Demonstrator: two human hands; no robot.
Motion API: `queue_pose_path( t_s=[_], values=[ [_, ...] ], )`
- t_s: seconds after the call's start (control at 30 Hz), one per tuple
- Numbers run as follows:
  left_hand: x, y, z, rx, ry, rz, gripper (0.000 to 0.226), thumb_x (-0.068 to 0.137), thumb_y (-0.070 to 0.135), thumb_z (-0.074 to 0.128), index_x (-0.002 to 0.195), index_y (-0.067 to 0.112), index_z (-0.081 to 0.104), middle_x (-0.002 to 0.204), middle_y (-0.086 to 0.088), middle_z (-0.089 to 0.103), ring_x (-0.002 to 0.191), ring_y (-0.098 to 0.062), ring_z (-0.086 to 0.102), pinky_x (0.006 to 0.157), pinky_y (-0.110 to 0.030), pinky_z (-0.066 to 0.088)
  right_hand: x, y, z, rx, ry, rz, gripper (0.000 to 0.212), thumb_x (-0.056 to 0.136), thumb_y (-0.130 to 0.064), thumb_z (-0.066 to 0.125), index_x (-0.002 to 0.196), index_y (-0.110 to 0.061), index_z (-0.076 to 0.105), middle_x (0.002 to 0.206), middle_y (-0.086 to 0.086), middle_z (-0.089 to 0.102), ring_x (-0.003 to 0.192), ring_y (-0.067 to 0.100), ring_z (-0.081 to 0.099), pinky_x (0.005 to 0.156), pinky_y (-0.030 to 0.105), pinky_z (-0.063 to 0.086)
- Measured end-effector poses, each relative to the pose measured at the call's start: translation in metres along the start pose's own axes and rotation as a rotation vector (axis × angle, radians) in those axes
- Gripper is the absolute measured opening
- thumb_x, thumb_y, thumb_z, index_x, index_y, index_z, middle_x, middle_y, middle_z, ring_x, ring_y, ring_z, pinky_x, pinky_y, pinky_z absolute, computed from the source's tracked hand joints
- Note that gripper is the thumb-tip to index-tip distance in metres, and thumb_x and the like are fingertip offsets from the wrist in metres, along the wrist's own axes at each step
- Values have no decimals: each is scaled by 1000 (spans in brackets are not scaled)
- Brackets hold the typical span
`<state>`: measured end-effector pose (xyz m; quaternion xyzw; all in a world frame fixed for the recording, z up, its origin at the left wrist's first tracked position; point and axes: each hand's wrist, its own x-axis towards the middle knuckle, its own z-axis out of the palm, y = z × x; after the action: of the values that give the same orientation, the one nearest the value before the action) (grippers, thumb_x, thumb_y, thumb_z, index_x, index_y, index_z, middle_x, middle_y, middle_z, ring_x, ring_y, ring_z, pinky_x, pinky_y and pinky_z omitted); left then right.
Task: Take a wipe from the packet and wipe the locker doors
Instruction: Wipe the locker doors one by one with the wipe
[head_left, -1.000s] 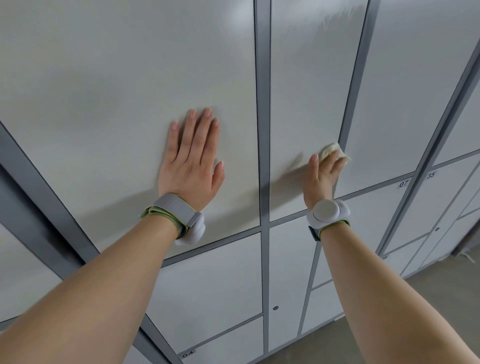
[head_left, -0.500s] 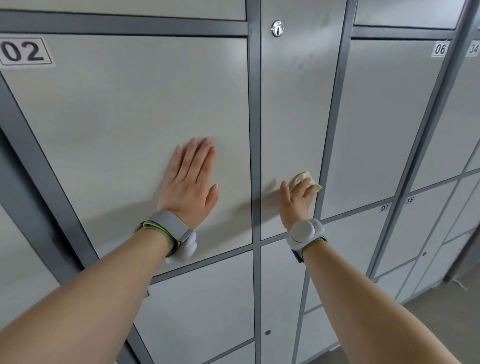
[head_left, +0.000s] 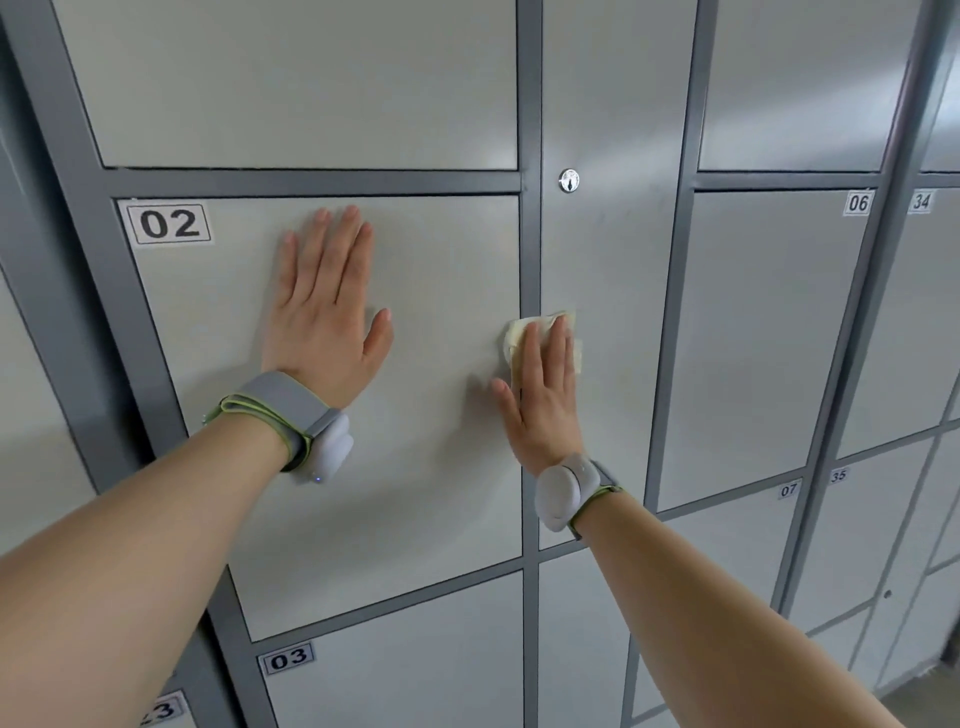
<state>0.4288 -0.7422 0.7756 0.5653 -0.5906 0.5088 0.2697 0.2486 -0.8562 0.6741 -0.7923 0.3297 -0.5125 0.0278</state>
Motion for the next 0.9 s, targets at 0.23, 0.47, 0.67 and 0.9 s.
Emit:
queue_pose_path(
  t_s=[0.23,0.47,0.67,0.9],
  values=[
    [24,-16,-10,36,48,-46,67,87,29,36,143,-7,26,151,-23,25,141,-39,18,116,-39,-3,35,-13,-13,-82,61,-98,82,92,-62,11,149,-3,8,156,20,-4,143,22,-12,116,25,-13],
    [40,-27,-15,22,80,-85,67,88,29,34,143,-8,25,152,-23,23,141,-39,16,115,-46,1,65,-31,-23,-71,109,-78,82,88,-60,14,150,-7,6,158,13,-8,145,23,-11,115,22,-13],
    [56,-34,-19,21,89,-88,68,88,31,33,144,-7,24,152,-22,23,142,-39,16,115,-44,-1,78,-35,-31,-95,90,-121,84,86,-60,11,150,-6,5,157,14,-9,144,21,-13,115,23,-14],
    [89,-45,-26,25,119,-117,70,87,34,29,145,-6,23,153,-20,23,143,-37,16,116,-43,-1,140,-55,-55,-174,131,-220,95,83,-72,-1,149,-4,6,157,16,-5,145,28,-8,115,26,-13]
  ],
)
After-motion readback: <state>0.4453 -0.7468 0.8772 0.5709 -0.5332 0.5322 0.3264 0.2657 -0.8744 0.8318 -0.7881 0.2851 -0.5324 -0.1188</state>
